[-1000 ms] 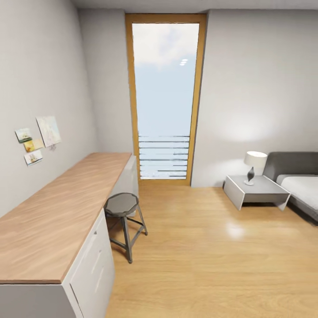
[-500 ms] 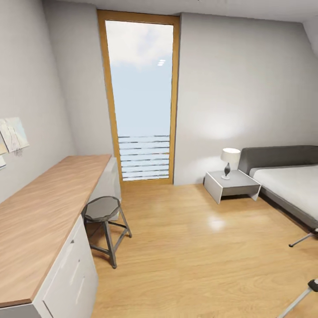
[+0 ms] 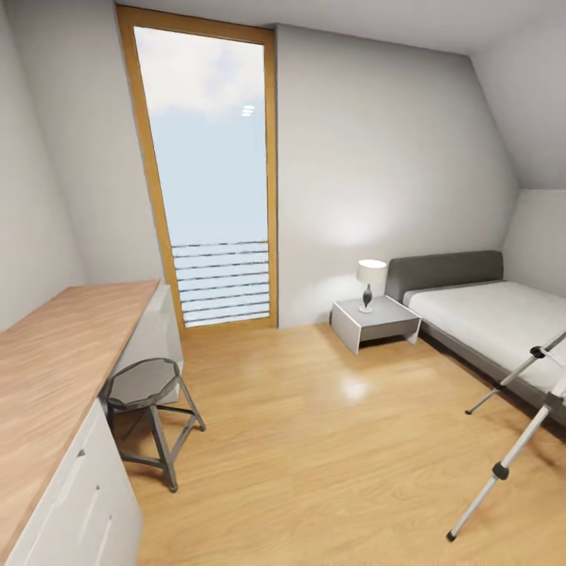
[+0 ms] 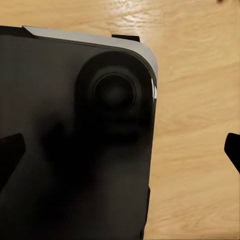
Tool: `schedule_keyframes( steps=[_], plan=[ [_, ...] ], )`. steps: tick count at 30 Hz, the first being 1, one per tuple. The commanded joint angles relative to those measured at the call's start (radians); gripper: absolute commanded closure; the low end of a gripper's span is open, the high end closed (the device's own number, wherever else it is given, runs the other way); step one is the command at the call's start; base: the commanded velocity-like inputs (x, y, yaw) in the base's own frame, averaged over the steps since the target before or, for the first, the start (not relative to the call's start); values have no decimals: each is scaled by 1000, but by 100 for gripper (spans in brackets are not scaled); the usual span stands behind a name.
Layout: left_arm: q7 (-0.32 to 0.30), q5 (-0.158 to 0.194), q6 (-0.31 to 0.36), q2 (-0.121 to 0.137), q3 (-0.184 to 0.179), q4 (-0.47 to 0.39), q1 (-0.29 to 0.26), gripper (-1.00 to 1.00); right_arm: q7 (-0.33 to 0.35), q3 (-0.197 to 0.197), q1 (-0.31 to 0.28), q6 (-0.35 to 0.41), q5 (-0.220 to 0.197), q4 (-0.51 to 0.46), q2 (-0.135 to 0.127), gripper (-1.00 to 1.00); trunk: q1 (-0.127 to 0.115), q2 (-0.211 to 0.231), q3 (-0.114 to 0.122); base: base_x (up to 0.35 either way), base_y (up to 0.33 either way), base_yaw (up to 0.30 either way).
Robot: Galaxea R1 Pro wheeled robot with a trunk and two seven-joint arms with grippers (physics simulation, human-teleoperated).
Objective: Attach the digital camera to the camera tripod in the bedroom.
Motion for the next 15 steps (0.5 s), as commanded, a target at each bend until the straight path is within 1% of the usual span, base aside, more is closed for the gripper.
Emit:
schedule_keyframes(
  steps=[1,11,15],
  plan=[
    [0,2,-1,0,4,-2,1,-100,0,1,0,-2,6,0,0,-100,0,0,-1,0,0,-289],
    [0,1,-1,0,3,-2,1,-100,0,1,0,1,6,0,-1,-100,0,0,-1,0,0,-288],
    [0,1,-1,1,3,-3,1,-100,0,1,0,1,6,0,-2,-100,0,0,-1,0,0,-151]
  ],
)
